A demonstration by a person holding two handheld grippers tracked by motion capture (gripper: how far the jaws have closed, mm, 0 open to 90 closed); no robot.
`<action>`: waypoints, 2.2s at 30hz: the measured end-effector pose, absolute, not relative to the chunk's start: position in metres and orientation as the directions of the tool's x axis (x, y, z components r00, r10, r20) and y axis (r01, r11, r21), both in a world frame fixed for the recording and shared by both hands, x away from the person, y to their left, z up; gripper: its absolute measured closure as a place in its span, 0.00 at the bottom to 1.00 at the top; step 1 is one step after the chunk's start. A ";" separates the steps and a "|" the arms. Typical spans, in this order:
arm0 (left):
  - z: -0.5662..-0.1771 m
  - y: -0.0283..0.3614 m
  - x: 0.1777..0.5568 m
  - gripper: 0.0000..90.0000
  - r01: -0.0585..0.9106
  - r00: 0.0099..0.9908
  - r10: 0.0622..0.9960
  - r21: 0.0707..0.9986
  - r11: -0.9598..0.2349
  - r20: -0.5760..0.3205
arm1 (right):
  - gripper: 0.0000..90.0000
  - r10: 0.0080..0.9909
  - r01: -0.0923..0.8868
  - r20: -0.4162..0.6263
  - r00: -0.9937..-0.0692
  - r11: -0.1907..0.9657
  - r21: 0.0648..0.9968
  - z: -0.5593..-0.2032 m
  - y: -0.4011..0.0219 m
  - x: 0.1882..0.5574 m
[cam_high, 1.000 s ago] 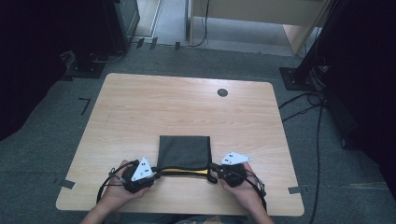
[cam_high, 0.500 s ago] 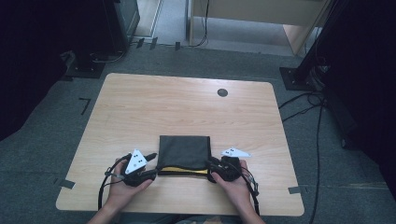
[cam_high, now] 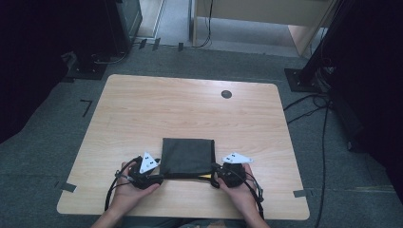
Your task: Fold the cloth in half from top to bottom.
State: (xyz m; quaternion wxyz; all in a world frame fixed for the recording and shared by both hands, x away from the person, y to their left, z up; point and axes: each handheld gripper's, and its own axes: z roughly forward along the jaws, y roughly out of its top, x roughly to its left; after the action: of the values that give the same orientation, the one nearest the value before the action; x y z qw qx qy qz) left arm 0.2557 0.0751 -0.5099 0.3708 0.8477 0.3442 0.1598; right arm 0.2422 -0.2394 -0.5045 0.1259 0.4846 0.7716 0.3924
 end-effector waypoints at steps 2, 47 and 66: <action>-0.510 0.076 0.256 0.48 0.465 0.712 0.702 0.742 -0.483 0.011 | 1.00 0.838 0.657 0.195 -0.510 0.233 0.717 -0.505 -0.243 0.243; -0.509 0.186 0.259 0.28 0.615 0.479 0.876 0.734 -0.287 -0.059 | 0.34 0.861 0.547 -0.022 -0.509 0.343 0.764 -0.518 -0.150 0.330; -0.515 0.180 0.257 0.28 0.616 0.483 0.876 0.708 -0.346 0.008 | 0.35 0.877 0.571 0.014 -0.480 0.300 0.764 -0.517 -0.162 0.410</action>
State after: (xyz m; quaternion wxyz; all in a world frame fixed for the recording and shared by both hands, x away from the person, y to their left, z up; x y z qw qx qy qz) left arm 0.2570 0.1802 -0.5152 0.3279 0.7962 0.4683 0.1981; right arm 0.4102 -0.1616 -0.5167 0.2096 0.4650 0.7786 0.3656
